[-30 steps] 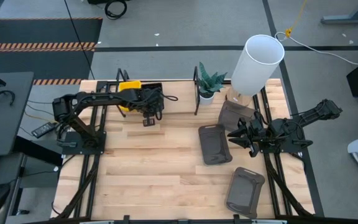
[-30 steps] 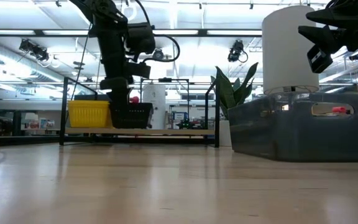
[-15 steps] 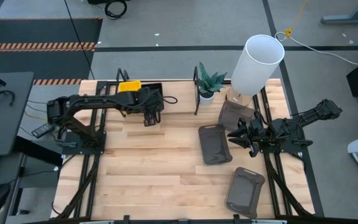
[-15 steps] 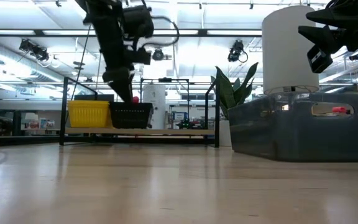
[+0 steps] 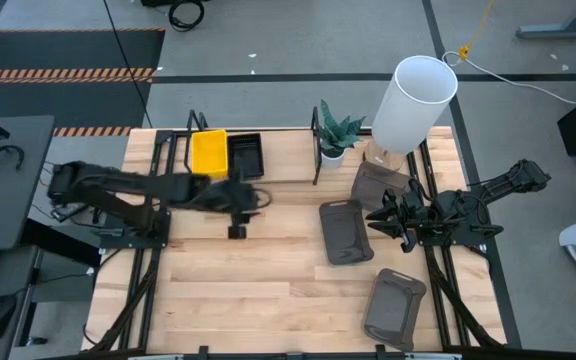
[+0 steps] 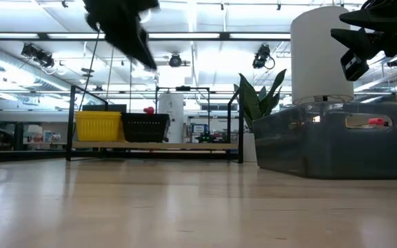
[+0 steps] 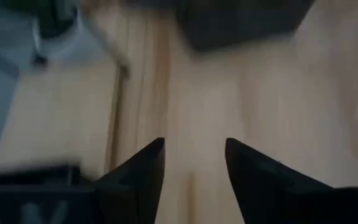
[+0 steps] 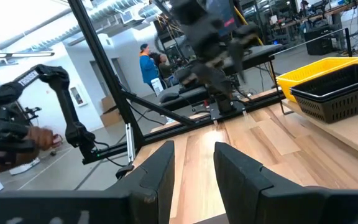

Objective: Stack baskets on shelf by color
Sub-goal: Stack the top right black transparent bin on the middle black transparent bin

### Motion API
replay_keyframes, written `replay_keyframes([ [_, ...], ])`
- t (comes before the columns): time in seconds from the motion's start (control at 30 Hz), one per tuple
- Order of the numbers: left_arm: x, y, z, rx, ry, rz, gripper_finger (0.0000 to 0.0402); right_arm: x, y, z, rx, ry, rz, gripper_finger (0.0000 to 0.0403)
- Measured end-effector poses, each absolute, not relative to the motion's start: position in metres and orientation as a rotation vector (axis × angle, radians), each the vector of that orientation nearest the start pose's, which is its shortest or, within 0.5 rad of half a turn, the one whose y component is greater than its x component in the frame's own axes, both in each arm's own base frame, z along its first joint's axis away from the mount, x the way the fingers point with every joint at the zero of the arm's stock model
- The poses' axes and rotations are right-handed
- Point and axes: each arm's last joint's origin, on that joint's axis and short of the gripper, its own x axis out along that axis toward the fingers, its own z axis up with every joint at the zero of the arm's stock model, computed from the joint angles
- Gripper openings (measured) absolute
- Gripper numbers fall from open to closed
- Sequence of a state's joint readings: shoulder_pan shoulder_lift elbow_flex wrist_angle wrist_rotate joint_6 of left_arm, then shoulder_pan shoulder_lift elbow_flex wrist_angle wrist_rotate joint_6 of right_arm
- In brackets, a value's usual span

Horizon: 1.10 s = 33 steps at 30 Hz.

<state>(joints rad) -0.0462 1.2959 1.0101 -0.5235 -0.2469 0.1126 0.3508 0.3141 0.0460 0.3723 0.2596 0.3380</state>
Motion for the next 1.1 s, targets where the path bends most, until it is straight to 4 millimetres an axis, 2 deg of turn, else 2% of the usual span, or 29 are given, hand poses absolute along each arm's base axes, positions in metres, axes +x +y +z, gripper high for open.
replay_keyframes([
  [0.13,0.238,-0.016,0.266,0.222,0.607,0.154,0.0155,0.112,0.033,0.188,0.367,-0.079,0.106,0.0119],
  [0.23,0.214,-0.018,0.256,0.137,0.509,0.169,0.0141,0.112,0.033,0.188,0.369,-0.085,0.108,0.0119],
  [0.47,0.169,-0.02,0.245,0.016,0.405,0.156,0.0118,0.112,0.033,0.189,0.371,-0.091,0.108,0.0119],
  [0.7,0.141,-0.016,0.239,-0.009,0.302,0.172,0.0116,0.112,0.032,0.192,0.399,-0.125,0.082,0.0119],
  [1.03,0.115,-0.011,0.194,-0.083,0.193,0.174,0.0116,0.111,0.032,0.196,0.439,-0.167,0.094,0.0119],
  [1.1,0.111,-0.011,0.189,-0.091,0.186,0.174,0.0116,0.111,0.031,0.198,0.516,-0.187,0.075,0.0119],
])
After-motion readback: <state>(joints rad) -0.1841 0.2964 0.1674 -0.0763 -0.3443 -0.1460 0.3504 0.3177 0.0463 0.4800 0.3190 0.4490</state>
